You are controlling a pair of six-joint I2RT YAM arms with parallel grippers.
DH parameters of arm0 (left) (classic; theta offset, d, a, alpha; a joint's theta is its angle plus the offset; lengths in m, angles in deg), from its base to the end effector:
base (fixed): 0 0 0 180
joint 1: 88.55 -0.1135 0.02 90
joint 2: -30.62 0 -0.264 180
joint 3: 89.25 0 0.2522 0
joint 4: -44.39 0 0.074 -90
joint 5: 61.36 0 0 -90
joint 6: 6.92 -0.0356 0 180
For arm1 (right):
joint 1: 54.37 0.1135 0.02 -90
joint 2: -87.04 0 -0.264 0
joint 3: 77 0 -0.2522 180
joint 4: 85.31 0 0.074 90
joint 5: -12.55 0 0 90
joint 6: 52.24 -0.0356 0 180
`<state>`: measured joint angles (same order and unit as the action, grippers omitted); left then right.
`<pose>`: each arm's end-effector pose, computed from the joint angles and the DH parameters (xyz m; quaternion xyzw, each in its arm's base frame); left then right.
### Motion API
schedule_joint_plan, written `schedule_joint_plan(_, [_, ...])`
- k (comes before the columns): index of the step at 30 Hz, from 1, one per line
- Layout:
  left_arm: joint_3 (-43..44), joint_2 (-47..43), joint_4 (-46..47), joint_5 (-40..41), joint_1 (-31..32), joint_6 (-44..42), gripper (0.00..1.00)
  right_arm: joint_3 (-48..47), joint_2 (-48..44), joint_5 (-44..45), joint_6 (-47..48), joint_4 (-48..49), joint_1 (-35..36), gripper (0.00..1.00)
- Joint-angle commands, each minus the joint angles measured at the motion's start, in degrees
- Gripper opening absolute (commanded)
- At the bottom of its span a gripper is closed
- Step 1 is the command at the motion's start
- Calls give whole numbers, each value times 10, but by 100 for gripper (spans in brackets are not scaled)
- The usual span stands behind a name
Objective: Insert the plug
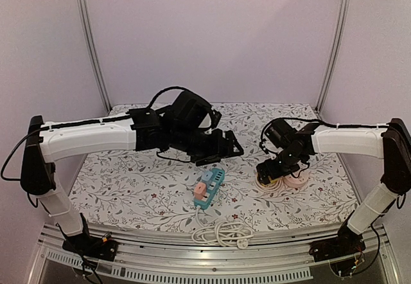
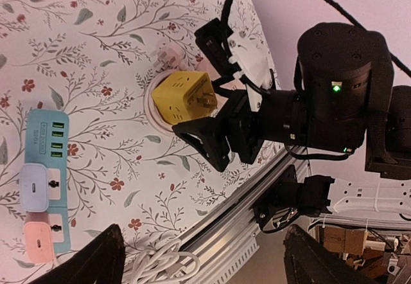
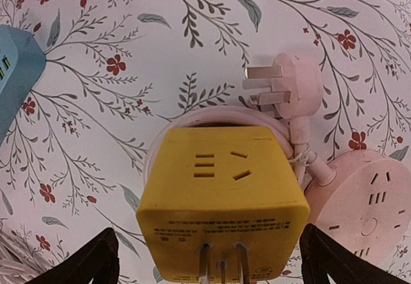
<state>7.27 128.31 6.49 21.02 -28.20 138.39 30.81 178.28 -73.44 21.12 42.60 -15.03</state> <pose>0.1900 -0.3433 0.3011 0.0682 0.8987 -0.3951 0.1776 0.2332 0.1879 0.1915 -0.1884 0.9677 0.0464 0.1608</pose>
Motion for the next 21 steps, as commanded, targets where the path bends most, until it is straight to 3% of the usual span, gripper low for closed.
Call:
schedule_joint_plan(1, [3, 7, -14, -4, -3, -11, 85, -21, 19, 12, 8, 13, -2, 94])
schedule_joint_plan(3, [0, 5, -14, -3, -4, -12, 84, -21, 25, 16, 17, 14, -2, 87])
schedule_joint_plan(10, [-4, 3, -13, 2, -9, -9, 84, -26, 27, 29, 40, 19, -2, 44])
schedule_joint_plan(17, [5, -10, -21, 17, -15, 8, 92, -65, -51, 25, 57, 20, -2, 38])
schedule_joint_plan(21, [9, -20, -32, 17, -27, 69, 99, -53, -120, 6, 79, 83, -1, 35])
